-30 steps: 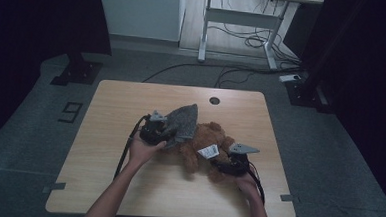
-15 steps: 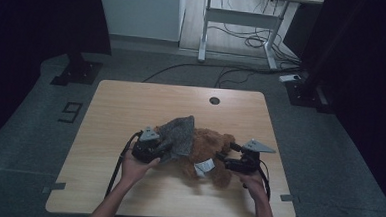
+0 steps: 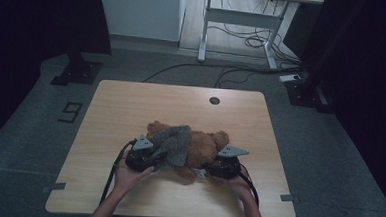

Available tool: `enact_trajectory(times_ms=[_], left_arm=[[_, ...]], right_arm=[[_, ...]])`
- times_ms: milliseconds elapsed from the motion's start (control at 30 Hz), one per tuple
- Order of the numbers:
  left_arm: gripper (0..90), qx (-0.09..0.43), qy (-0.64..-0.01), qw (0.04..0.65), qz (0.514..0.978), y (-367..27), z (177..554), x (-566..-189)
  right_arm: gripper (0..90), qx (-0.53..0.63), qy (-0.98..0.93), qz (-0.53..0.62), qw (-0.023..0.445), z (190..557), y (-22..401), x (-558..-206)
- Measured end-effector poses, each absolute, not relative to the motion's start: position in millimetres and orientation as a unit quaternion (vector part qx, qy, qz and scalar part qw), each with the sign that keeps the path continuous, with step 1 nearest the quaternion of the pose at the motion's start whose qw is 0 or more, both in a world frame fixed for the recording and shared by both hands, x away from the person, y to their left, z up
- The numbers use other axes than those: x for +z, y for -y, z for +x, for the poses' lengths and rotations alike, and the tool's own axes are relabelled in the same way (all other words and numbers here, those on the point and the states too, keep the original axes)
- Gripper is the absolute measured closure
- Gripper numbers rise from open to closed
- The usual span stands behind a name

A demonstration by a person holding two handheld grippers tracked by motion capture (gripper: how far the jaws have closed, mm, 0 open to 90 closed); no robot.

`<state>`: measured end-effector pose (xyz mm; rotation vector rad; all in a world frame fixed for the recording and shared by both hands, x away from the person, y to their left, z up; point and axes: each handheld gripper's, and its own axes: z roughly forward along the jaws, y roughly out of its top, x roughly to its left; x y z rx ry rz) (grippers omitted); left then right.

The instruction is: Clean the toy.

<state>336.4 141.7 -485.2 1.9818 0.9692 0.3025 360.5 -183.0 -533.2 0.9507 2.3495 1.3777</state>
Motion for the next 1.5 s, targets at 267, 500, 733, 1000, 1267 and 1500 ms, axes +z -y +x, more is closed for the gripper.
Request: enact_trajectory(times_ms=[267,500,733,1000,1267,1500], left_arm=[[75.3,0.127,-0.348,0.46,0.807,-89.0,346.6,-445.1],[75.1,0.126,-0.325,0.415,0.841,-12.3,368.5,-446.8],[75.7,0.14,-0.352,0.413,0.828,-34.0,375.1,-450.0],[75.7,0.186,-0.393,0.394,0.81,-103.2,370.5,-442.2],[75.6,0.202,-0.432,0.39,0.788,-161.2,366.7,-444.7],[75.8,0.191,-0.478,0.361,0.778,-187.1,376.0,-478.7]], right_arm=[[62.8,0.479,-0.802,0.328,0.139,362.2,187.7,-533.4],[67.1,0.484,-0.799,0.326,0.146,361.5,191.6,-535.0],[70.7,0.49,-0.791,0.339,0.14,363.2,197.4,-537.6],[70.6,0.493,-0.787,0.345,0.135,363.4,198.3,-538.1],[70.7,0.493,-0.787,0.346,0.133,362.9,198.7,-538.3],[70.5,0.493,-0.787,0.346,0.134,362.6,198.8,-538.2]])
